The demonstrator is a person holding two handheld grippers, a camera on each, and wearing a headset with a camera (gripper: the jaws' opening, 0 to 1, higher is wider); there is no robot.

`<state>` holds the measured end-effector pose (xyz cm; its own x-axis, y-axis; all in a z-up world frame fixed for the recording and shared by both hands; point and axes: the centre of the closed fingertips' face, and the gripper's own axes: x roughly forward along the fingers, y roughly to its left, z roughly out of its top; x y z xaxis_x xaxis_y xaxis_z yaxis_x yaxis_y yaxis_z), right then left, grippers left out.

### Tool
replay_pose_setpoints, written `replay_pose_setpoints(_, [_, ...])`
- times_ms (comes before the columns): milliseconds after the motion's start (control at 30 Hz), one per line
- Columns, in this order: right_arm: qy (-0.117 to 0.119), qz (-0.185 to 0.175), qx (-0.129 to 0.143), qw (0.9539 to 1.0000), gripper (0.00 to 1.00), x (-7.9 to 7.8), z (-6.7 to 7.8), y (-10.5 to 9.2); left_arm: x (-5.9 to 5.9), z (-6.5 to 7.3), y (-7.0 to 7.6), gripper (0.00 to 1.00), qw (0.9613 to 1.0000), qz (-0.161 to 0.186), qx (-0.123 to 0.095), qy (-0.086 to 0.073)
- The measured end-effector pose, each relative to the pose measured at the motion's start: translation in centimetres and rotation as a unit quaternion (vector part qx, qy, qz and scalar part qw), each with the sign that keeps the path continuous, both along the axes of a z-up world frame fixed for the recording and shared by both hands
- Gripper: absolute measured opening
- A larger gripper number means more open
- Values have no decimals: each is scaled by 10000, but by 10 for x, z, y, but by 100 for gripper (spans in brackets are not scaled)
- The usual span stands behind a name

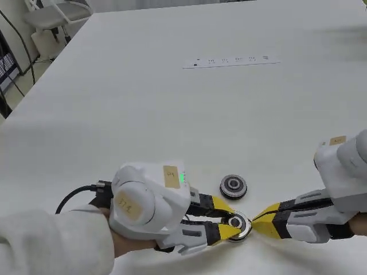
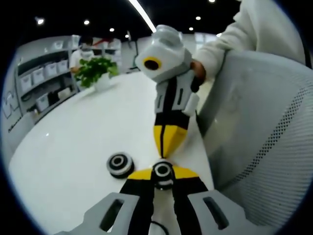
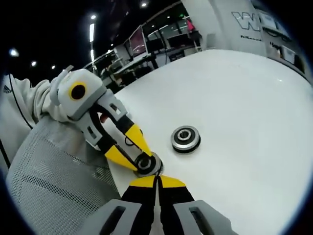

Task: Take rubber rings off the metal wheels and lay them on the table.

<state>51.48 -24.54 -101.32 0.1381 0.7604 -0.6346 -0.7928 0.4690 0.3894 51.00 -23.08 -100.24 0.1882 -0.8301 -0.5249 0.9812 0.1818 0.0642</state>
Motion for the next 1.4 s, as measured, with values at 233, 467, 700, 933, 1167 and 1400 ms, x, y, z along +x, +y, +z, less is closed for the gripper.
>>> replay_pose_setpoints(233, [671, -430, 442, 9958, 0, -2, 5, 2, -1, 0, -1, 14, 10000, -5, 0, -26])
replay_pose_setpoints(467, [1198, -754, 795, 9867, 0, -4, 7, 5, 0, 0, -1, 14, 10000, -11, 61, -59])
replay_pose_setpoints(700, [1386, -842, 939, 9823, 0, -5, 10, 8, 0, 0, 0, 13, 9999, -5, 86, -82])
replay_pose_setpoints(933, [1464, -855, 1008, 9804, 0, -6, 11, 10, 0, 1, 0, 13, 9999, -9, 82, -82])
replay_pose_setpoints(1167, [1520, -837, 1080, 9789, 0, -7, 13, 12, 0, 1, 0, 13, 9999, -17, 83, -87])
replay_pose_setpoints(1400, [1767, -710, 1438, 9711, 0, -12, 24, 24, 0, 1, -1, 13, 9999, -25, 87, -101])
